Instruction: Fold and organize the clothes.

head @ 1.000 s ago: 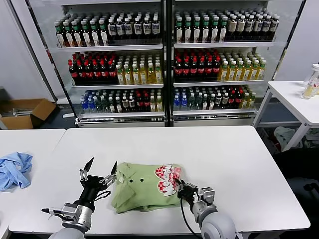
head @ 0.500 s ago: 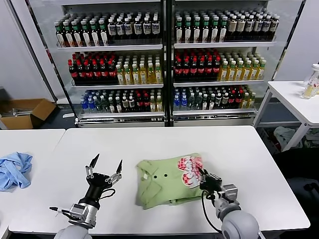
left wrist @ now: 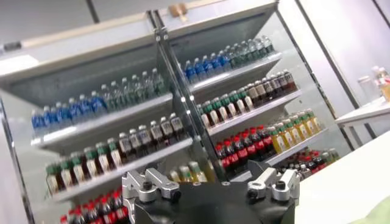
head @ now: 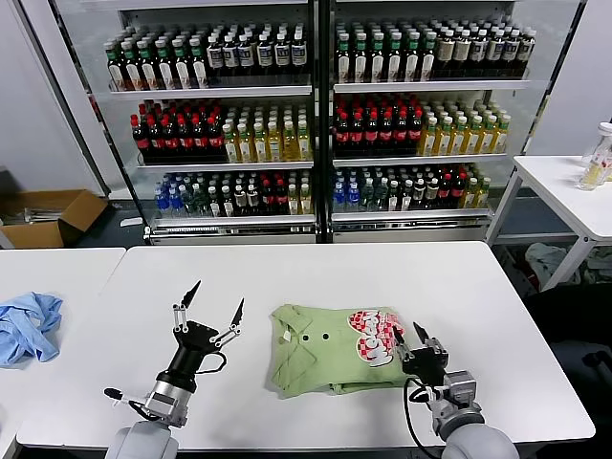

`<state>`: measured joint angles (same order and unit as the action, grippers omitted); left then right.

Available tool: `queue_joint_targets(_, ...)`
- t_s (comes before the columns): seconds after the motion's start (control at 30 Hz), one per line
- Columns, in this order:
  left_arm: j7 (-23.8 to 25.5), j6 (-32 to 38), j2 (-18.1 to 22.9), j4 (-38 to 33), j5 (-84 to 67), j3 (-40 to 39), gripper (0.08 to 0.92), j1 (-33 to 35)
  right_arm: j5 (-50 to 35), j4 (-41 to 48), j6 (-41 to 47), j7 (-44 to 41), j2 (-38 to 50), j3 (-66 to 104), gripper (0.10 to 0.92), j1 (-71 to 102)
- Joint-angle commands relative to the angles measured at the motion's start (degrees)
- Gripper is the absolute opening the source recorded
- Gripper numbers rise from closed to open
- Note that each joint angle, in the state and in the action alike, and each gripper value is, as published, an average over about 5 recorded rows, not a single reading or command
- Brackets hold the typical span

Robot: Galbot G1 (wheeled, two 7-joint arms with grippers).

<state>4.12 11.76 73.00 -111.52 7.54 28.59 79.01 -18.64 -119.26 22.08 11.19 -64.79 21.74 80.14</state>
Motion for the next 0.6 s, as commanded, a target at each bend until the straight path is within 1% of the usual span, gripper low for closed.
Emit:
queue_joint_targets(0.03, 1.7, 6.5, 1.3, 2.8, 8.8, 0.7, 0.823, -3.1, 5.2, -1.1, -3.4, -1.1, 0.8, 4.4, 0.543, -0.2)
queue_joint_targets(0.1, 1.7, 6.7, 1.8, 3.0, 6.8, 0.9, 0.823, -3.7, 6.1, 0.3, -4.7, -1.2, 0.9, 5.1, 0.595, -2.2)
queue_joint_targets(0.27, 1.7, 4.3, 2.5, 2.7, -2.5, 1.1, 0.822, -4.5, 9.3, 4.9, -7.7, -2.1, 1.6, 5.8, 0.734, -6.6)
queue_joint_targets(0.37, 1.6, 4.1, 2.9, 2.9, -4.1, 1.4, 0.823, -4.8, 10.2, 8.1, -9.4, -2.4, 1.6, 5.7, 0.799, -8.7)
queue_joint_targets(0.43, 1.4, 3.8, 3.0, 2.9, -4.3, 1.4, 0.823, -4.7, 10.1, 9.6, -9.8, -2.5, 1.6, 5.6, 0.816, -9.8)
queue_joint_targets(0.6, 1.2, 3.2, 3.5, 3.1, -4.2, 1.4, 0.823, -3.8, 9.2, 11.0, -10.1, -2.5, 1.9, 5.6, 0.822, -11.2)
